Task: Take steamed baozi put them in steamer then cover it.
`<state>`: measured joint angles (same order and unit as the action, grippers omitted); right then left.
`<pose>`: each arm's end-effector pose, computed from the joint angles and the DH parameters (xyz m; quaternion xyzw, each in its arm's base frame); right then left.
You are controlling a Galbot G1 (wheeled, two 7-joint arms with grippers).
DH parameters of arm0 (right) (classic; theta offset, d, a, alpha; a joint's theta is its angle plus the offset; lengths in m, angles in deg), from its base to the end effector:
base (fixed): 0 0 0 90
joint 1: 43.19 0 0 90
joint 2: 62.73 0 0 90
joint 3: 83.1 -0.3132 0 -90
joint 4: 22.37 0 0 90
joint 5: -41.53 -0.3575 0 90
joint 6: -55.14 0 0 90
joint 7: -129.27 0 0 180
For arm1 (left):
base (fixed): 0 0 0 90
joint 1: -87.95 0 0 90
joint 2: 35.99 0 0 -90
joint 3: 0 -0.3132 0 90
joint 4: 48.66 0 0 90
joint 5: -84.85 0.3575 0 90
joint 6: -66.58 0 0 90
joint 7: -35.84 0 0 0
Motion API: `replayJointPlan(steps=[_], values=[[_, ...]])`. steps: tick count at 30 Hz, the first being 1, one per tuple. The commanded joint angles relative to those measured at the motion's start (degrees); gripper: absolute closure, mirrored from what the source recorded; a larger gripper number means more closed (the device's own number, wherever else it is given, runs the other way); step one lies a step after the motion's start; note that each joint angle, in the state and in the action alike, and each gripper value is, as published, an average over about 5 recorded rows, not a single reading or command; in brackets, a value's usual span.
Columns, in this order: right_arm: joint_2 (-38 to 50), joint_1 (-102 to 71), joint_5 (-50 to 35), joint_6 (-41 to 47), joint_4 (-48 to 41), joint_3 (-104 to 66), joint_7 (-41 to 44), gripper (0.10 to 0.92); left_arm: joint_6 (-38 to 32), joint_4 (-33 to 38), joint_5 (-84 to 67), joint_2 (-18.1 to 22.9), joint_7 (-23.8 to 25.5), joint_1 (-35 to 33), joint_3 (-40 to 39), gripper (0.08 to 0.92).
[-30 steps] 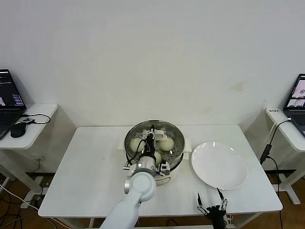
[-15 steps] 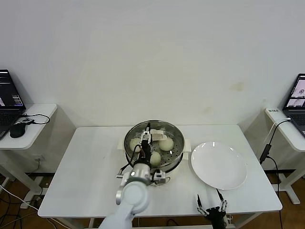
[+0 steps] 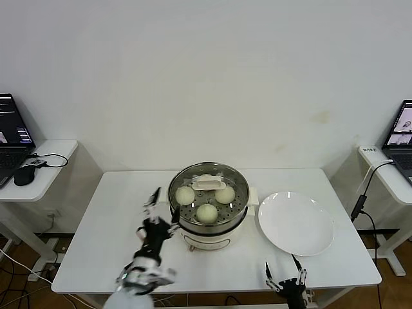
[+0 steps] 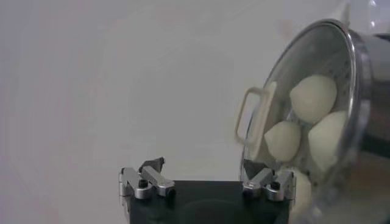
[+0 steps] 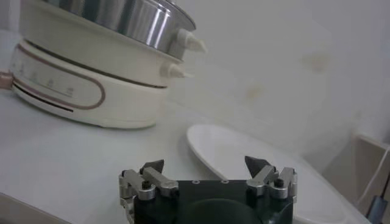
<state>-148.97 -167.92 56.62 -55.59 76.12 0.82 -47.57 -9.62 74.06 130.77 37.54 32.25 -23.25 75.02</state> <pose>0.1423 -0.0544 -0.4119 0.0517 -0.9817 0.1742 0.0566 0.2213 -0.0405 -0.2329 0.0519 0.8871 0.4557 0.0518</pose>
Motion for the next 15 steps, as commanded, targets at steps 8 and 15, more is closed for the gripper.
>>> replayJointPlan(steps=[8, 15], values=[[11.8, -8.8, -23.5, 11.2, 14.3, -0.5, 5.4, 0.203, -18.9, 3.1, -69.1, 3.0, -13.2, -26.0, 14.4, 0.177], [12.0, -9.1, -25.2, 12.2, 15.7, 0.4, 6.3, 0.202, -21.5, 0.7, -65.4, 6.3, -10.9, -28.1, 12.4, 0.177]])
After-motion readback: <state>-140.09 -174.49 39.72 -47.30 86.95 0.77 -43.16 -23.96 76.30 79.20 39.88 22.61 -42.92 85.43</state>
